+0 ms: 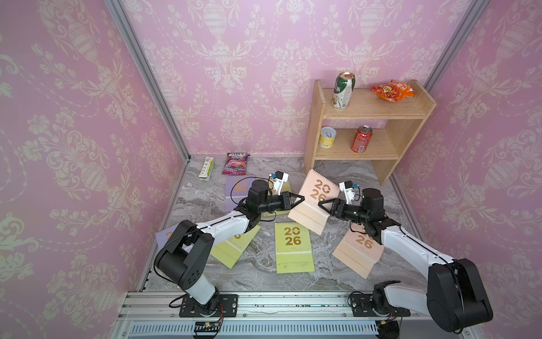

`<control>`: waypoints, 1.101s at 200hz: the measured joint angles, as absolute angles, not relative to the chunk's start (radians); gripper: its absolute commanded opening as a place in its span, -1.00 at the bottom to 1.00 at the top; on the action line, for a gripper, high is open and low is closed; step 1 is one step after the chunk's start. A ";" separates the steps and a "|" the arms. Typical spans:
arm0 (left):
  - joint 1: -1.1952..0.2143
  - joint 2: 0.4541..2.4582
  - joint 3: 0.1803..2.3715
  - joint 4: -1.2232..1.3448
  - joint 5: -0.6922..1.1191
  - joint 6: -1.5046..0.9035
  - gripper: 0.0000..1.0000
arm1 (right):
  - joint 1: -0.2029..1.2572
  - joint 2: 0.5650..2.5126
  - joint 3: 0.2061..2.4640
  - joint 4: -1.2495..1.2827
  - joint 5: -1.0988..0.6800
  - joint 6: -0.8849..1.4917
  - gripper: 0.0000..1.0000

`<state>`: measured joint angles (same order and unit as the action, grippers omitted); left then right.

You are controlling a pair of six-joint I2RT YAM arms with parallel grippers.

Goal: Stack the calendars
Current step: Place the calendar at the calendar.

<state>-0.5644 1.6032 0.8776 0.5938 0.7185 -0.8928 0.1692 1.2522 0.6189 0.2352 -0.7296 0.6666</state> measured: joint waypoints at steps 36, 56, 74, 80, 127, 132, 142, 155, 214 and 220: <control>-0.553 1.589 0.825 0.624 0.669 -0.904 -0.99 | 0.173 1.252 0.617 0.255 -0.735 0.723 -0.46; -0.546 1.587 0.794 0.632 0.650 -0.920 -0.80 | 0.174 1.245 0.617 0.265 -0.757 0.745 -0.78; -0.543 1.582 0.773 0.637 0.645 -0.937 -0.59 | 0.179 1.227 0.618 0.273 -0.777 0.753 -1.00; -0.543 1.578 0.772 0.635 0.643 -0.936 -0.48 | 0.179 1.223 0.618 0.270 -0.779 0.754 -1.00; -0.562 1.564 0.762 0.556 0.614 -0.879 0.32 | 0.226 1.206 0.645 0.234 -0.774 0.707 -1.00; -0.566 1.559 0.762 0.546 0.614 -0.875 0.38 | 0.228 1.206 0.646 0.224 -0.771 0.702 -1.00; -0.574 1.547 0.762 0.526 0.613 -0.857 0.53 | 0.232 1.205 0.651 0.203 -0.769 0.691 -1.00; -0.580 1.529 0.762 0.498 0.609 -0.835 0.68 | 0.233 1.203 0.656 0.183 -0.768 0.677 -1.00; -0.584 1.388 0.762 0.324 0.503 -0.725 0.98 | 0.238 1.169 0.669 0.053 -0.748 0.617 -1.00; -0.583 1.369 0.762 0.300 0.480 -0.712 0.98 | 0.238 1.167 0.669 0.038 -0.746 0.610 -1.00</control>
<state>-0.5835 1.3689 0.7620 0.2996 0.4801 -0.7116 0.2382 1.1671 0.6689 0.0376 -0.7456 0.6102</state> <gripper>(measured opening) 0.992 0.126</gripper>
